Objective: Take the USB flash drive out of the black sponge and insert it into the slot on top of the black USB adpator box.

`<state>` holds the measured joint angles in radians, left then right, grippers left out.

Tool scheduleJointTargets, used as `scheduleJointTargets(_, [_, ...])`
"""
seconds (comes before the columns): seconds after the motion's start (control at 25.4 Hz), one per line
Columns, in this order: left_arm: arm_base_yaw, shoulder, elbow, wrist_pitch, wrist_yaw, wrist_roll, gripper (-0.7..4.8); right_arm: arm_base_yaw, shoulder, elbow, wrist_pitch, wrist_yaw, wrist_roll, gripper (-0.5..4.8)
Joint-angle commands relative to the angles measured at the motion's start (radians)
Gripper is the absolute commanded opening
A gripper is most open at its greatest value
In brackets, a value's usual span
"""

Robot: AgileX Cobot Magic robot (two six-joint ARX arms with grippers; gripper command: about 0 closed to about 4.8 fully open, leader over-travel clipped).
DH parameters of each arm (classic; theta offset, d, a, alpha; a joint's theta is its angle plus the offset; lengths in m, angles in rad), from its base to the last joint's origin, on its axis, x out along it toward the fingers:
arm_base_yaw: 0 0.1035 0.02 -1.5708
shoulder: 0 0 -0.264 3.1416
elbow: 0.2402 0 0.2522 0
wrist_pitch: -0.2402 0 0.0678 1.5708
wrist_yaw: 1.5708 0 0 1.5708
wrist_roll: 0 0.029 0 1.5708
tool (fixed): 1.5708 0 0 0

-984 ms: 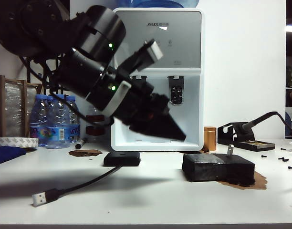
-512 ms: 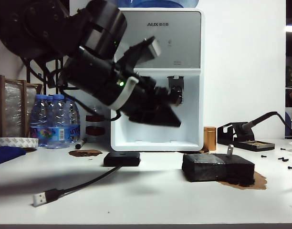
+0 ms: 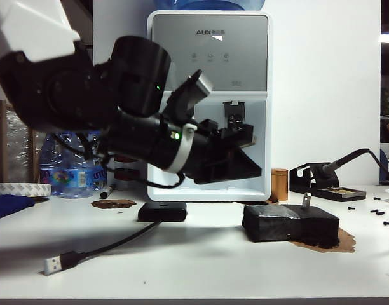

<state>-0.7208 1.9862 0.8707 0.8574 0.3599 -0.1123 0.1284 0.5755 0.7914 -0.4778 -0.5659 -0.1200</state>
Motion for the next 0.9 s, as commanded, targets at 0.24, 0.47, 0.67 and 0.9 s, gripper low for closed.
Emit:
scheduleJointTargets(0.24, [-0.007, 0.089, 0.002, 0.086, 0.003, 0.056, -0.05, 0.002, -0.098, -0.272, 0.268, -0.014, 0.163, 3.51])
scheduleJointTargets(0.47, [-0.019, 0.146, 0.002, 0.154, 0.0, 0.056, -0.05, 0.002, -0.132, -0.39, 0.323, 0.002, 0.18, 3.51])
scheduleJointTargets(0.67, [-0.041, 0.146, 0.003, 0.19, -0.014, 0.056, -0.05, 0.003, -0.132, -0.481, 0.446, 0.009, 0.225, 3.5])
scheduleJointTargets(0.9, [-0.043, 0.146, 0.005, 0.206, -0.043, 0.055, -0.05, 0.003, -0.131, -0.568, 0.58, 0.034, 0.27, 3.5])
